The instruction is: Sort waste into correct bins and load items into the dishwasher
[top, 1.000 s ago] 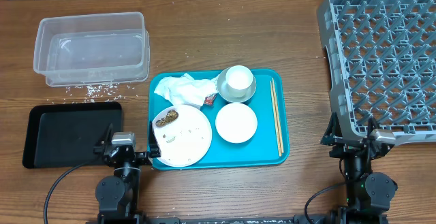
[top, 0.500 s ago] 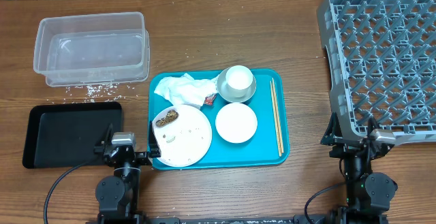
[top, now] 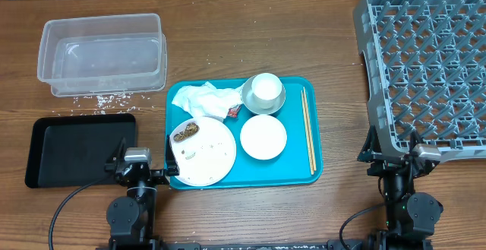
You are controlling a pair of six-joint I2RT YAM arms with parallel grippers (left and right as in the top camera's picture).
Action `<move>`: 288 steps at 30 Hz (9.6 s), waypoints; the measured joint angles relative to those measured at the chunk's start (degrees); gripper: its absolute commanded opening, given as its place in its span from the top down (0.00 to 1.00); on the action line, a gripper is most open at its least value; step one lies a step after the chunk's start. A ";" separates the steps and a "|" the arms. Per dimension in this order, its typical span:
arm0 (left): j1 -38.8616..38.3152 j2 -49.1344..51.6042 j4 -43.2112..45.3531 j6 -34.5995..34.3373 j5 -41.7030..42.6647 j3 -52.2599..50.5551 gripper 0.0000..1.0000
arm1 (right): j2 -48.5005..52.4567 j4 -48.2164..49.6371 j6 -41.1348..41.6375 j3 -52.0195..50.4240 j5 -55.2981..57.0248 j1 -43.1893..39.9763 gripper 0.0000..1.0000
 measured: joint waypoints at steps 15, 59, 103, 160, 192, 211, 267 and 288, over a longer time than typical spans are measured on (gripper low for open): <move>0.00 0.00 0.02 0.00 0.00 0.00 0.00 | 0.00 0.02 0.02 0.00 0.00 -0.02 0.00; 0.00 0.00 0.04 -0.17 0.00 0.00 0.00 | 22.60 -24.04 48.68 38.95 -43.36 -0.02 0.01; 0.00 0.00 0.02 -0.17 0.00 -0.02 0.00 | 101.94 -58.10 38.34 91.52 8.87 56.59 0.00; 0.00 0.00 0.00 -0.17 0.00 -0.02 0.00 | 111.30 -41.27 52.98 75.30 17.73 58.53 0.70; 0.00 0.00 0.02 -0.17 0.00 -0.02 0.00 | 107.41 -69.59 48.83 93.02 14.51 54.34 0.96; 0.00 0.00 0.00 -0.17 0.00 -0.02 0.00 | 86.97 -71.71 15.30 111.16 7.74 0.11 0.96; 0.00 0.00 0.00 -0.17 0.00 -0.02 0.00 | 130.25 -24.79 4.48 110.40 -61.55 -46.25 0.96; 0.00 0.00 0.00 -0.17 0.00 0.00 0.01 | 130.29 -36.57 2.10 110.36 -56.65 -52.00 0.68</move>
